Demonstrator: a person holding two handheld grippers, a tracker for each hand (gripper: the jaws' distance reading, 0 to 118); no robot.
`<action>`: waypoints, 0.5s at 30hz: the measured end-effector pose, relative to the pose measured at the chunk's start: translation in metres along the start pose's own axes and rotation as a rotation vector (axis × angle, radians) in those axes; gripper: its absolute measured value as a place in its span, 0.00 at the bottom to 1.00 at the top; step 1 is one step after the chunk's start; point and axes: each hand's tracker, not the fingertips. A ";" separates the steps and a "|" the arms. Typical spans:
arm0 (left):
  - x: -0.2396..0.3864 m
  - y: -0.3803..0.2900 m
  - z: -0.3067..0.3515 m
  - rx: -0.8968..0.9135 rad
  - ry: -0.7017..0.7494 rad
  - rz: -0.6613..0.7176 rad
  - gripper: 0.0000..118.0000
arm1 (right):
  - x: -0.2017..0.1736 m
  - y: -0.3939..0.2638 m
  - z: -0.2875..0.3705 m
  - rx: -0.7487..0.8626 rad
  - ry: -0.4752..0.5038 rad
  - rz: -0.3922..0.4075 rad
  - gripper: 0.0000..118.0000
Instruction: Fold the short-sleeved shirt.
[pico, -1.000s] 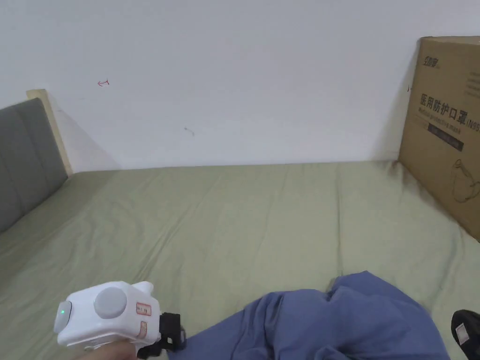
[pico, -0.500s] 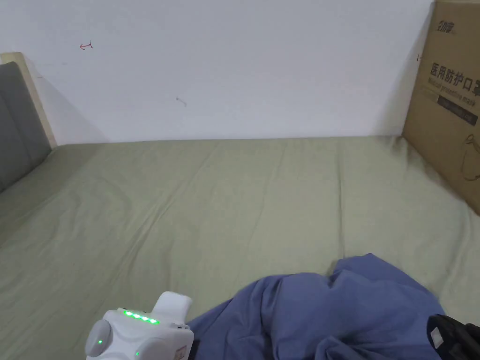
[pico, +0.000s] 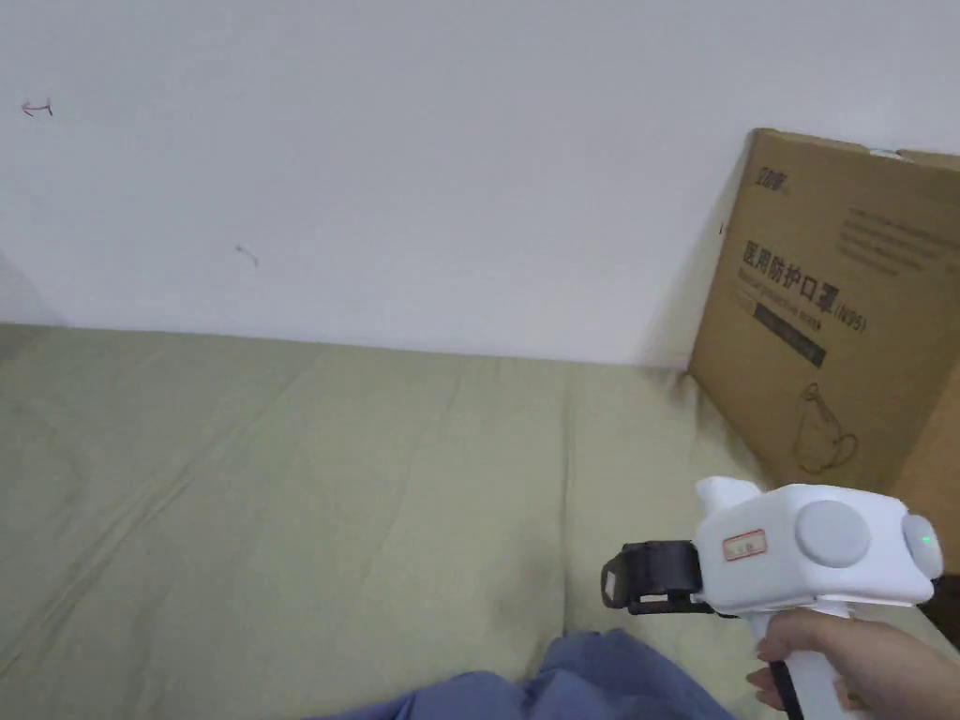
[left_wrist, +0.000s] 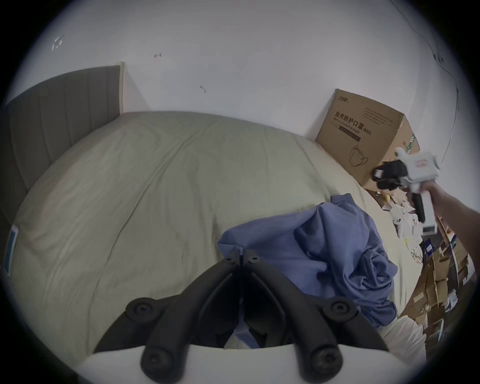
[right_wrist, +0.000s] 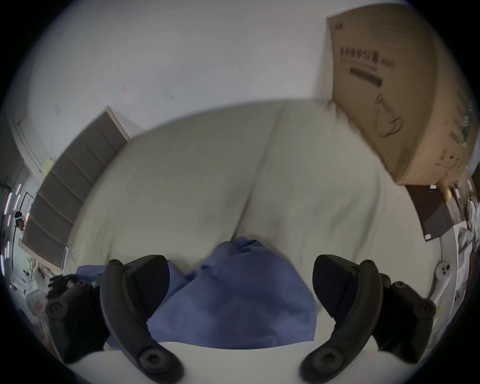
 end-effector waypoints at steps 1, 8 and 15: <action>-0.001 -0.003 0.000 -0.006 0.008 -0.001 0.00 | 0.003 0.007 -0.015 -0.058 -0.025 -0.024 0.95; -0.016 -0.020 -0.012 -0.069 0.011 0.011 0.00 | 0.027 0.020 -0.108 -0.341 -0.144 -0.041 0.92; -0.023 -0.027 -0.014 -0.086 -0.003 0.057 0.00 | 0.018 0.017 -0.089 -0.297 -0.070 0.061 0.01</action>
